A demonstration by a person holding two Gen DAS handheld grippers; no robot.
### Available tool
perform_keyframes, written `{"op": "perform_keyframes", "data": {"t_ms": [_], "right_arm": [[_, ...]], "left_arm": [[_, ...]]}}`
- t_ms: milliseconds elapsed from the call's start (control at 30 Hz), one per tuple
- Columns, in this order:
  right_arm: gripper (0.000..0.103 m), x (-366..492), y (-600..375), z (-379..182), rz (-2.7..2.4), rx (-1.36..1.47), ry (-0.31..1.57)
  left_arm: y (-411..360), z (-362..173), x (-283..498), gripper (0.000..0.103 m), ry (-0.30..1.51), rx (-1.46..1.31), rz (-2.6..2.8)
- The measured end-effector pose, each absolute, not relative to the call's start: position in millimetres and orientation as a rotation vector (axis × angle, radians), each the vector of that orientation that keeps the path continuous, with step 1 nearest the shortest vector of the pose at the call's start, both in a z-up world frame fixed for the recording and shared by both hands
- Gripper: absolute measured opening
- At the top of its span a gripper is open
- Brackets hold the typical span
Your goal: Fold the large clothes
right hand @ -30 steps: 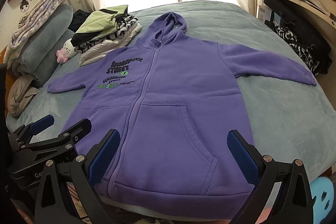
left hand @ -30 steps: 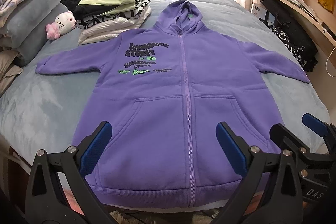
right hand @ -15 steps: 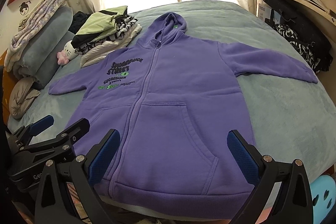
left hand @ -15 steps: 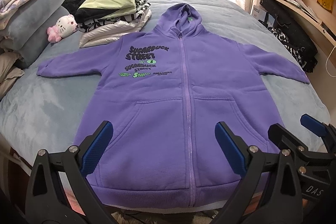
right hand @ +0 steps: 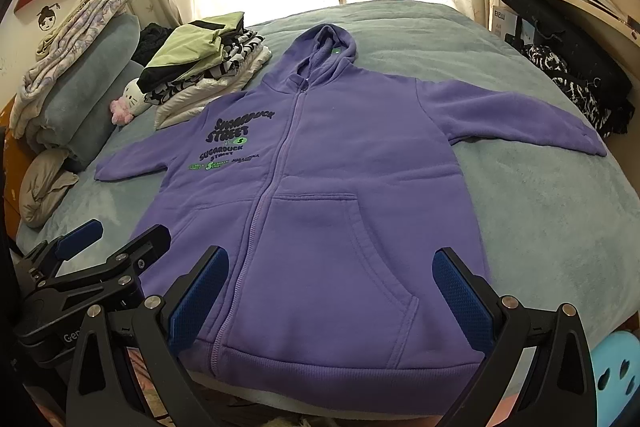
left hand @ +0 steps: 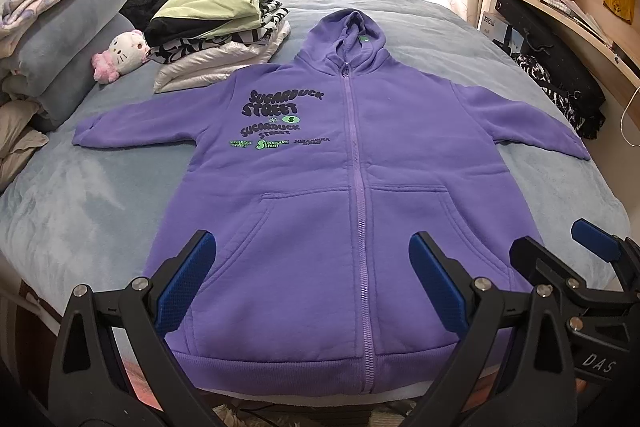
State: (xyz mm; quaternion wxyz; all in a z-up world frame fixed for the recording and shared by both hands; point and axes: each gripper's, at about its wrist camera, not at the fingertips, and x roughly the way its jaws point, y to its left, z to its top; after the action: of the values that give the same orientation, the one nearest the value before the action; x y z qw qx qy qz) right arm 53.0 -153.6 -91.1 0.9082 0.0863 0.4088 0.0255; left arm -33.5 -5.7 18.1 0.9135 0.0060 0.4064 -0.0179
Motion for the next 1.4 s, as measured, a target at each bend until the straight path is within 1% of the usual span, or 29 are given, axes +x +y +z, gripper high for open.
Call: {"op": "perform_keyframes", "data": {"t_ms": [1167, 1400], "right_arm": [[0.103, 52, -149, -90, 0.057, 0.178, 0.832], [0.103, 51, -153, -80, 0.059, 0.161, 0.796]], "left_arm": [[-2, 17, -29, 0.096, 0.845, 0.000, -0.044], [-7, 17, -19, 0.096, 0.842, -0.017, -0.063]]}}
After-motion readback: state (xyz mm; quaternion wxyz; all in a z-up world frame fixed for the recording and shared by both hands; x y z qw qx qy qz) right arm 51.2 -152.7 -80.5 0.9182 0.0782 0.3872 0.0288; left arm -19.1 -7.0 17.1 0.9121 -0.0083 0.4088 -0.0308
